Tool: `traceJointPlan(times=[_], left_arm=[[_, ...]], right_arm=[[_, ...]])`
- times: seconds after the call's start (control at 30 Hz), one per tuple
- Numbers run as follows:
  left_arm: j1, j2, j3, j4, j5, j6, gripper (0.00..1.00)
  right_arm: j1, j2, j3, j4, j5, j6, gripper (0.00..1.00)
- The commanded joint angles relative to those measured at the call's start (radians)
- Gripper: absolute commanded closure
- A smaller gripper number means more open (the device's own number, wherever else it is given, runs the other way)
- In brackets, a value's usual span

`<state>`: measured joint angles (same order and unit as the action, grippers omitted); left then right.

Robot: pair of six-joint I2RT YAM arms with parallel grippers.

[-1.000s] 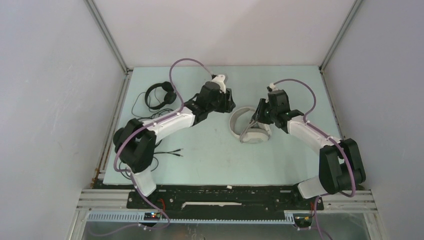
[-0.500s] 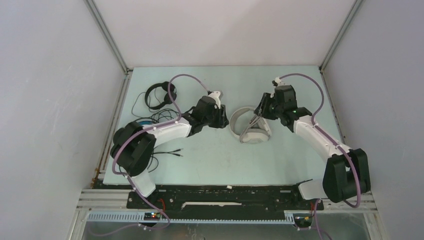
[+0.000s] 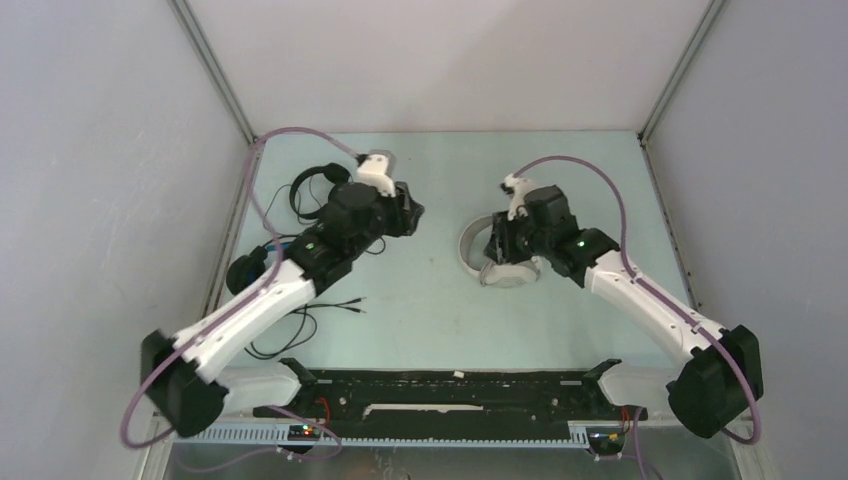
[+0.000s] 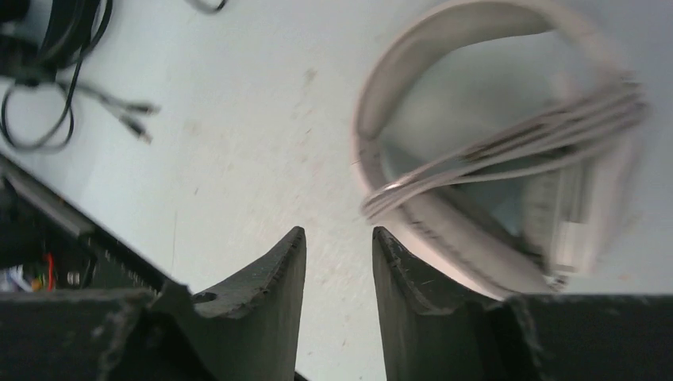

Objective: Wrap the headphones
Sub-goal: Place the headphones at the center of the board, then pick up the headphones from the center of the board.

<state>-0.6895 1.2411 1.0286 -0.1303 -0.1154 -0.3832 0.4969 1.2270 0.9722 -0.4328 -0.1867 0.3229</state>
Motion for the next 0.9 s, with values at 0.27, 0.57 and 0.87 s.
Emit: traceJointPlan(times=[0.27, 0.57, 0.87], left_arm=[[0.000, -0.556, -0.085, -0.333, -0.345, 0.111, 0.42], [0.000, -0.752, -0.216, -0.351, -0.483, 0.171, 0.34], [-0.001, -0.752, -0.212, -0.356, -0.481, 0.183, 0.33]], right_arm=[[0.295, 0.252, -0.003, 0.129, 0.042, -0.194, 0.67], [0.307, 0.465, 0.026, 0.176, 0.228, -0.261, 0.70], [0.251, 0.523, 0.057, 0.158, 0.310, -0.320, 0.71]])
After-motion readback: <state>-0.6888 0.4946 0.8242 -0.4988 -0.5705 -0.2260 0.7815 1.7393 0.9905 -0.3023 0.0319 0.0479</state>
